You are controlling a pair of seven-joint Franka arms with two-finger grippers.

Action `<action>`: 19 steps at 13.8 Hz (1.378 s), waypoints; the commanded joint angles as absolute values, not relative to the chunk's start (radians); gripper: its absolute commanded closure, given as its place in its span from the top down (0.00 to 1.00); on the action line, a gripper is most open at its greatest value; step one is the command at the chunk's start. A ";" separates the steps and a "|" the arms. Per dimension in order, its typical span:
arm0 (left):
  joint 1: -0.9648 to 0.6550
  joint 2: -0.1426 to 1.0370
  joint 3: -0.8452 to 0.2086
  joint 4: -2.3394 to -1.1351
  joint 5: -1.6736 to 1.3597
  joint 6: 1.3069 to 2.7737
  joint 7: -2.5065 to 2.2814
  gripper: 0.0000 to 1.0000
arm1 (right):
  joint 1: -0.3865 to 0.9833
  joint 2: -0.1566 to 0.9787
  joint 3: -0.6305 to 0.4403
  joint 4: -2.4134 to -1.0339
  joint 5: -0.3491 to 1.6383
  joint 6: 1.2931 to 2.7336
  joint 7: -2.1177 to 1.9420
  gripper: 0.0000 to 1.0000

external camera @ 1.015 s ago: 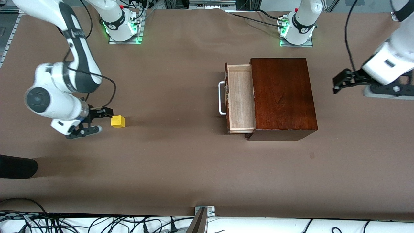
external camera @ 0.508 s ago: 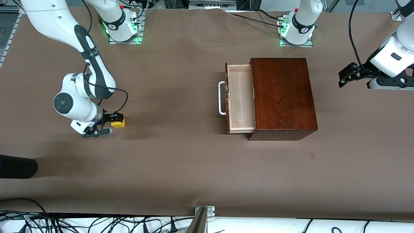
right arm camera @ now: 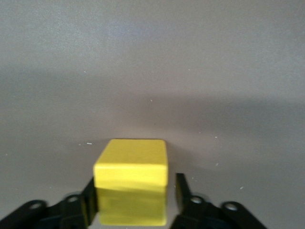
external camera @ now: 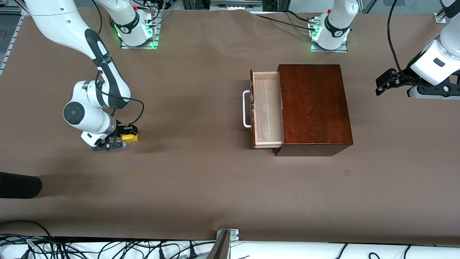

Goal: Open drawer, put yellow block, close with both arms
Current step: 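Grasp the yellow cube with the right gripper and carry it to the drawer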

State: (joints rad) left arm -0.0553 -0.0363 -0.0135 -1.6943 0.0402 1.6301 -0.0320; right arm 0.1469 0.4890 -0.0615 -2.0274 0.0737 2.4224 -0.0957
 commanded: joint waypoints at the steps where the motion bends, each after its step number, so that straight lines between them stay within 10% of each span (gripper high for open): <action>1: -0.054 -0.035 -0.014 -1.671 0.025 1.609 -0.006 1.00 | 0.144 0.491 -0.054 -2.016 0.087 2.433 -0.089 0.00; 8: -0.060 -0.012 -0.017 -1.637 0.023 1.605 -0.014 1.00 | 0.150 0.425 0.011 -1.858 0.078 2.255 -0.210 0.00; 19: -0.066 -0.011 -0.018 -1.634 0.023 1.601 -0.008 1.00 | 0.242 0.328 0.443 -1.703 -0.139 2.117 -0.244 0.00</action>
